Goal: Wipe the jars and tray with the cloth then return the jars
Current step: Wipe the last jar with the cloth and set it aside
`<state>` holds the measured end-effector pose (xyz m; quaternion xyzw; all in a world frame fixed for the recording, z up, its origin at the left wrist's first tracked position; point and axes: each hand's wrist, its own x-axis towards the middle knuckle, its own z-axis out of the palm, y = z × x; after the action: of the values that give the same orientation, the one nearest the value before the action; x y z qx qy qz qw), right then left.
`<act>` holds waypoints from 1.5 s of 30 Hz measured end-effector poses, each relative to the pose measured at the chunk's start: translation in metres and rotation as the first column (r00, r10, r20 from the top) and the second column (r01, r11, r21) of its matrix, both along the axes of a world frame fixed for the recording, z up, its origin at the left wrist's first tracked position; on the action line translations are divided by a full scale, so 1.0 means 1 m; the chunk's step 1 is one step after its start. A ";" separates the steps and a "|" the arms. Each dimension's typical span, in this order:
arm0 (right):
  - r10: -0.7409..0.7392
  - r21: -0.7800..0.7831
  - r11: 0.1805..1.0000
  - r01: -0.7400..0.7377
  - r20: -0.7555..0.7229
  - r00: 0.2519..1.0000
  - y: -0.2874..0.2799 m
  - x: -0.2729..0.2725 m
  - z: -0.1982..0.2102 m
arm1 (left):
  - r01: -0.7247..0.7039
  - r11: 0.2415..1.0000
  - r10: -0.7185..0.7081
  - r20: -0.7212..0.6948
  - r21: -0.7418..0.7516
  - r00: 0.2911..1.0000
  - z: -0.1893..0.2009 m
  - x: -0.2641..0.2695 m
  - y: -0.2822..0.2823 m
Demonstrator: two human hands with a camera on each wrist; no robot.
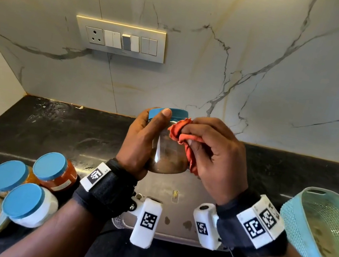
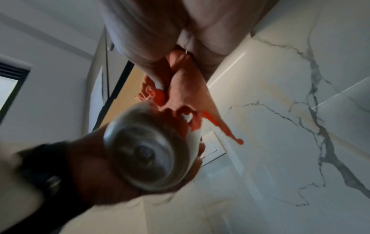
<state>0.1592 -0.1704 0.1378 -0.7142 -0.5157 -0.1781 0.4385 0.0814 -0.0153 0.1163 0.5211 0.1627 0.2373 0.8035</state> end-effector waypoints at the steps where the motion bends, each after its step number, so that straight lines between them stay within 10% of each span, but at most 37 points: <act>1: 0.007 -0.007 1.000 -0.007 0.020 1.000 -0.002 -0.007 -0.002 | -0.008 1.000 0.008 0.006 0.002 1.000 0.001 0.000 0.002; 7: 0.124 -0.119 0.987 -0.107 0.147 0.981 -0.016 -0.021 -0.012 | 0.008 1.000 -0.007 0.020 -0.030 1.000 0.002 -0.002 0.001; 14: 0.068 0.095 0.994 -0.051 -0.183 0.981 0.004 0.014 0.002 | 0.040 0.996 -0.038 0.029 -0.075 0.999 0.002 0.000 -0.001; 28: 0.117 -0.059 0.992 -0.112 0.093 0.989 -0.021 -0.017 -0.013 | 0.183 0.941 -0.123 0.215 -0.283 0.969 -0.001 -0.006 -0.006; 37: 0.079 -0.228 0.973 0.023 0.426 0.901 -0.026 -0.010 -0.023 | 0.164 0.986 -0.165 -0.057 -0.011 0.985 0.005 -0.006 0.004; 45: 0.169 -0.219 0.972 -0.086 0.395 0.903 -0.024 -0.007 -0.022 | 0.068 0.994 -0.060 -0.086 0.091 0.994 -0.002 -0.002 -0.009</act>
<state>0.1526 -0.1944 0.1156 -0.6651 -0.6571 -0.2432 0.2584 0.0797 -0.0238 0.1146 0.5726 0.1680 0.1968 0.7779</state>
